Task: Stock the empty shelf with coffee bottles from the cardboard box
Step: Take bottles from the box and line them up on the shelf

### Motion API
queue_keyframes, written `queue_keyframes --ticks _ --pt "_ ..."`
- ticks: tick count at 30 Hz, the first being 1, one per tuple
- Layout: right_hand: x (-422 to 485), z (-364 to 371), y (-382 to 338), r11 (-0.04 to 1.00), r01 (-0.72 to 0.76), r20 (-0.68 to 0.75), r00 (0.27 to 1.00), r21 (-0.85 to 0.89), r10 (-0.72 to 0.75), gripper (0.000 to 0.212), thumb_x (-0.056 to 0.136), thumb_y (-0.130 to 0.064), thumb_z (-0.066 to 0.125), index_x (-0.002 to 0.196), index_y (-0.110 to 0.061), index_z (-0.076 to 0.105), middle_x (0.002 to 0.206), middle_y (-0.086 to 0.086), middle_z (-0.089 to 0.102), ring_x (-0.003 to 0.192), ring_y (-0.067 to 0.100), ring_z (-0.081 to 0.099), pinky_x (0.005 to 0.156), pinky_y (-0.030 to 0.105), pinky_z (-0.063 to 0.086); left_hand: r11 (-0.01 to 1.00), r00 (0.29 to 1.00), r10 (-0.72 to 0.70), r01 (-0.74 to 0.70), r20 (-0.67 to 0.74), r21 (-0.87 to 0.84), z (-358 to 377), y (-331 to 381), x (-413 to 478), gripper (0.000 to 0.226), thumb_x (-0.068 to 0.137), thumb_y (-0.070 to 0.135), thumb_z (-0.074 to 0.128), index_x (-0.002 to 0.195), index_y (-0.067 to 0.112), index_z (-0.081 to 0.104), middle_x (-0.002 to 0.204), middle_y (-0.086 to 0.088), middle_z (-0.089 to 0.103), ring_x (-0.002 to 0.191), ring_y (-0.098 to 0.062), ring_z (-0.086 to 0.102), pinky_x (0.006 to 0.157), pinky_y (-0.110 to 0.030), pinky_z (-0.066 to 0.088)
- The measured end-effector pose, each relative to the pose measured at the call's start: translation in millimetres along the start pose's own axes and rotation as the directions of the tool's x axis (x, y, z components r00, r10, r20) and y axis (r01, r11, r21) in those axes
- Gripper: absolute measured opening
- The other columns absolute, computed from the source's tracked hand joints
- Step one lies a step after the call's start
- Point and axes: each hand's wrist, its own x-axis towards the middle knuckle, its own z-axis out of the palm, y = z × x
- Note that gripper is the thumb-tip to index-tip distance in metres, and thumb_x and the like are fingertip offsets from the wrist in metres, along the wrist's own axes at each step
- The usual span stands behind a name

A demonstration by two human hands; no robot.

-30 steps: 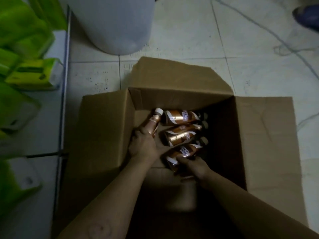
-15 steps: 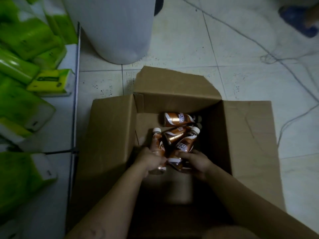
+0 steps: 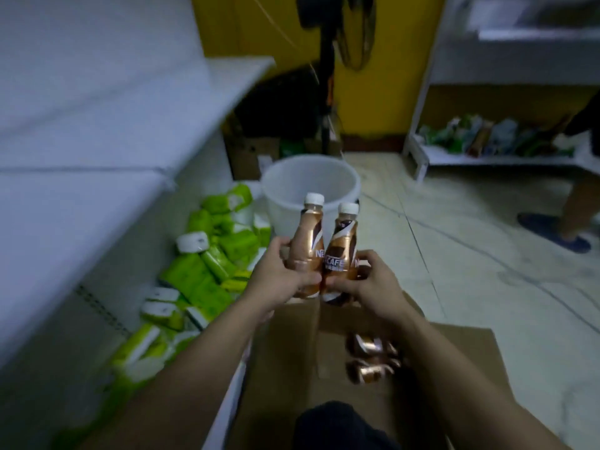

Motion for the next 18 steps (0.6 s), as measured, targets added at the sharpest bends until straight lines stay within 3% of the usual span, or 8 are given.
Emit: queue_keyframes --ticks 3,7,9,14,17,18 --pt "-12.5 31.5 -86.2 0.973 0.229 -0.006 0.973 -0.018 -0.230 0.058 0.062 -0.030 0.089 0.107 -0.026 0.052 0.098 -0.009 0.066 0.078 0.001 0.066 0.056 0.015 0.051 0.988 0.977 0.148 -0.140 -0.156 0.058 -64.6 64.2 -32.8 0.077 0.049 0.014 0.089 0.108 0.027 0.041 0.092 -0.004 0.068 0.080 -0.020 0.068 0.071 -0.044 0.057" --pt "-34.3 70.2 -195.0 0.890 0.456 0.040 0.889 0.009 -0.456 0.060 0.061 -0.029 0.089 0.108 -0.020 0.053 0.096 -0.001 0.067 0.082 0.012 0.067 0.064 0.024 0.053 0.957 0.836 0.286 -0.275 -0.468 0.095 -128.6 132.3 -89.1 0.083 0.046 0.025 0.089 0.104 0.027 0.030 0.104 -0.010 0.062 0.080 -0.026 0.066 0.068 -0.045 0.057" --pt "-42.7 81.7 -236.7 0.837 0.547 0.063 0.835 0.000 -0.546 0.059 0.059 -0.030 0.090 0.104 -0.019 0.054 0.092 -0.002 0.067 0.081 0.013 0.066 0.066 0.025 0.053 0.939 0.806 0.344 -0.287 -0.482 0.191 -160.1 159.0 -113.5 0.080 0.049 0.029 0.087 0.105 0.027 0.030 0.101 -0.006 0.063 0.078 -0.023 0.066 0.067 -0.043 0.058" --pt "-61.1 123.9 -306.5 0.783 0.614 0.206 0.758 0.094 -0.619 0.056 0.058 -0.035 0.090 0.101 -0.031 0.054 0.094 -0.002 0.070 0.086 0.018 0.070 0.073 0.039 0.058 0.886 0.757 0.446 -0.295 -0.478 0.359 -241.2 202.0 -175.8 0.084 0.049 0.028 0.088 0.118 0.038 0.041 0.100 0.002 0.067 0.080 -0.016 0.067 0.064 -0.038 0.060" --pt "-80.2 171.8 -332.9 0.756 0.638 0.345 0.684 0.147 -0.643 0.067 0.057 -0.028 0.090 0.112 -0.035 0.053 0.098 -0.004 0.071 0.090 0.018 0.069 0.077 0.042 0.058 0.875 0.734 0.437 -0.214 -0.519 0.434 -278.1 201.6 -215.3 0.080 0.045 0.035 0.090 0.109 0.037 0.043 0.100 0.009 0.063 0.082 -0.009 0.063 0.058 -0.026 0.057" --pt "-88.6 189.9 -337.6 0.754 0.638 0.392 0.660 0.157 -0.640 0.068 0.055 -0.028 0.091 0.112 -0.036 0.054 0.097 -0.006 0.072 0.089 0.016 0.069 0.076 0.040 0.058 0.872 0.719 0.424 -0.160 -0.551 0.463 -289.1 196.9 -228.3 0.080 0.043 0.039 0.090 0.107 0.034 0.042 0.100 0.009 0.061 0.085 -0.009 0.062 0.062 -0.027 0.056"
